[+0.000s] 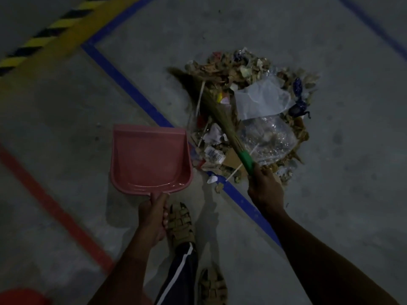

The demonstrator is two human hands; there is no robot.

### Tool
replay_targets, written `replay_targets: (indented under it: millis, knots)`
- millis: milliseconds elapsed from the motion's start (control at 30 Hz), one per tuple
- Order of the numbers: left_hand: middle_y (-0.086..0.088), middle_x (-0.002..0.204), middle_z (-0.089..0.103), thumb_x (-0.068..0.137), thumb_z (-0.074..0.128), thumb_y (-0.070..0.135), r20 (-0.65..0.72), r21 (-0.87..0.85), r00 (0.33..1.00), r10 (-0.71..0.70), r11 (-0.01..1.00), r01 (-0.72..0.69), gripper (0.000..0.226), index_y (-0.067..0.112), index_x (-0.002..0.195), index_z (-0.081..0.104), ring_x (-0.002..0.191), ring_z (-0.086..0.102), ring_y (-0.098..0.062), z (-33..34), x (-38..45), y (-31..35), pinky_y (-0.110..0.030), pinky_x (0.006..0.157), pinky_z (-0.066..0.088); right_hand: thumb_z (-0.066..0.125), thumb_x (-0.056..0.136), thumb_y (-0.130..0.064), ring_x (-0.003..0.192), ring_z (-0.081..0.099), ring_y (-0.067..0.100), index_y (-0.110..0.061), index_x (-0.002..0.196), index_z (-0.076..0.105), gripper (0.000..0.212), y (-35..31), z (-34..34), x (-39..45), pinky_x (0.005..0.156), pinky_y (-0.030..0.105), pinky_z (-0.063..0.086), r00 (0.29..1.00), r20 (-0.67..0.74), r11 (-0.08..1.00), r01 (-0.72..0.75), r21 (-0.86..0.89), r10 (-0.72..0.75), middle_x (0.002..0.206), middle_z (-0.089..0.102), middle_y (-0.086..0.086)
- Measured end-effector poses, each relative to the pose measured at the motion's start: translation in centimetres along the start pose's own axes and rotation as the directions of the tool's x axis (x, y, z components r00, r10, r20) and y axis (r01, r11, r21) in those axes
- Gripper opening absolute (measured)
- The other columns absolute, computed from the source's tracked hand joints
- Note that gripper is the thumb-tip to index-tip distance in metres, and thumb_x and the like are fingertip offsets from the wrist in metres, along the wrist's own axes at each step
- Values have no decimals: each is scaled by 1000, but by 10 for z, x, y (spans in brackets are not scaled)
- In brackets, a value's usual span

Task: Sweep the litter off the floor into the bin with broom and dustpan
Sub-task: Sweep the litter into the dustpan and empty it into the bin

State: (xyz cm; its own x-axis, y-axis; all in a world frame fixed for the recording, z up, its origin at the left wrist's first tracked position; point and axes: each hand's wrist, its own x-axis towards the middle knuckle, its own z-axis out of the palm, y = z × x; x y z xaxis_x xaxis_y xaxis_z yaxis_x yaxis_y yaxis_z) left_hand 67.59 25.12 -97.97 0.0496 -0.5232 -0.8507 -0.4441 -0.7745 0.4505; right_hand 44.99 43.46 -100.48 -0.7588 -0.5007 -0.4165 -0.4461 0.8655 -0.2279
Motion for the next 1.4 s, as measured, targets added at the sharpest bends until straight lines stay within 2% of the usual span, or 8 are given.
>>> replay_targets:
  millis: [100,233,400,633,767,1100,1267,1400]
  knots:
    - [-4,52,42,93,64,27,57,61,998,4,998,-8,29,11,73,51,31,34,-11,4,-1,11,-14,35,26,56,96,-26,63,52,24,-23,149,29,60,13,-13,-15,43,36,51,1000,-13,999,1,-50,-1,121,51,13]
    - [-2,46,42,94,65,25,87,126,996,3,992,-14,32,10,69,52,31,34,-11,5,-5,14,-14,34,25,61,93,-25,53,47,22,-20,147,29,63,32,-19,-26,38,26,40,998,-36,994,-50,-100,47,126,52,15]
    - [-2,47,44,93,66,25,75,151,997,13,988,-24,32,10,68,54,34,35,-13,8,-8,-4,-15,37,26,64,90,-20,59,51,28,-12,147,36,63,52,-13,-24,41,21,27,993,-58,981,-107,-164,99,130,50,18]
    - [-2,48,43,91,68,24,113,136,991,-66,990,50,29,10,70,54,34,33,-11,16,-24,-75,-16,38,24,65,82,-4,78,54,34,-18,141,35,68,78,5,-19,45,32,43,989,-114,977,-111,-184,91,130,43,16]
    - [-3,45,41,89,70,28,99,172,988,-117,980,99,33,7,69,53,32,32,-15,24,-20,-136,-17,44,26,64,78,-2,91,55,40,-18,145,34,75,104,21,-16,51,34,37,992,-103,969,-94,-229,72,135,41,18]
    - [0,45,40,86,69,34,97,217,968,-232,954,207,32,15,68,50,35,32,-14,45,22,-223,-21,47,24,65,80,-8,82,54,33,-16,142,38,68,157,97,-21,46,30,40,998,47,962,55,-267,-44,134,39,10]
    - [-2,48,41,84,69,39,112,258,967,-228,947,194,34,18,65,50,36,31,-15,40,52,-231,-20,48,25,64,82,-7,83,56,36,-15,142,42,64,164,122,-20,46,26,29,998,-56,977,18,-214,-30,139,38,9]
    - [-4,49,39,91,68,41,132,283,966,-221,943,176,39,16,67,50,35,32,-15,37,71,-226,-19,46,25,61,83,-1,89,56,39,-13,146,41,68,171,128,-13,50,30,34,985,-164,984,27,-175,-56,149,38,11]
